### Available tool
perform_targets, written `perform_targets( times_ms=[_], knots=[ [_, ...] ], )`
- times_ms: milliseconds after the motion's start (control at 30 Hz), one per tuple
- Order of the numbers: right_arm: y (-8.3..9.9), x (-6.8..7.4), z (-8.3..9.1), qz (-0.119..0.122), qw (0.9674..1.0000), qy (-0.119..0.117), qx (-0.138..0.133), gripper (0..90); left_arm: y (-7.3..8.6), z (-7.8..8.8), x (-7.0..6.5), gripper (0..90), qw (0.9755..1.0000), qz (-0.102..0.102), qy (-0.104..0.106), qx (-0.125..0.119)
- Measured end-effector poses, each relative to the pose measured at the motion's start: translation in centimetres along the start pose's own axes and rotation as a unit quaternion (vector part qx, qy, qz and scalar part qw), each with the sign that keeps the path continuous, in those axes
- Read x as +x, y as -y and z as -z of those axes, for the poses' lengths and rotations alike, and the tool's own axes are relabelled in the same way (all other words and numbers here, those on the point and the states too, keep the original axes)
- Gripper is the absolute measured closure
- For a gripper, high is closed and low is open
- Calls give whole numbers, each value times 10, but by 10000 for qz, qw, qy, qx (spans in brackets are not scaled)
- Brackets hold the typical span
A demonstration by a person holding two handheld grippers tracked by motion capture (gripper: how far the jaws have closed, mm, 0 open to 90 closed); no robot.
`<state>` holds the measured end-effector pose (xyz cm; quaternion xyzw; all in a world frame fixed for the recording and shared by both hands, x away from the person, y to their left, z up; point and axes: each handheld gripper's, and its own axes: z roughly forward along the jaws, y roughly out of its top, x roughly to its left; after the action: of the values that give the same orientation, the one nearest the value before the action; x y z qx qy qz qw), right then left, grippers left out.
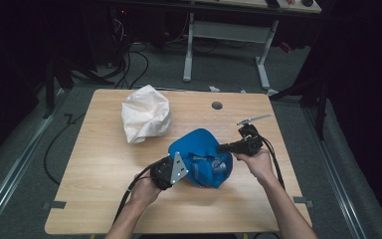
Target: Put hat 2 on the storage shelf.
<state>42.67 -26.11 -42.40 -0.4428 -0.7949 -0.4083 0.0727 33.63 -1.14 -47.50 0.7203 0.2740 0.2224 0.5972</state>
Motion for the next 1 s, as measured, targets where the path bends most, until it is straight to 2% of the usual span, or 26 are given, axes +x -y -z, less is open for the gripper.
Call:
perform_targets(
  times_ms=[267,400,533,633,833,900,1000],
  knots=[
    [0,-8,0,-180,9997,-2,-189,812,-16,5,-5,826,9995,21,274,-128],
    [-1,-9,0,-211,9993,103,-302,786,-22,8,-8,836,9984,231,489,-141],
    [-1,-8,0,-173,9986,246,-428,756,-25,9,-11,843,9971,332,680,-65],
    [-2,-7,1,-154,9975,377,-584,679,-28,10,-13,850,9954,497,813,-58],
    [-1,-10,9,-253,9930,475,-1048,499,-31,12,-14,856,9936,620,944,-2],
    [0,-12,13,-340,9913,420,-1201,463,-29,11,-15,858,9935,615,952,48],
    [1,-13,17,-360,9892,527,-1318,438,-27,11,-14,859,9932,698,931,21]
  ],
)
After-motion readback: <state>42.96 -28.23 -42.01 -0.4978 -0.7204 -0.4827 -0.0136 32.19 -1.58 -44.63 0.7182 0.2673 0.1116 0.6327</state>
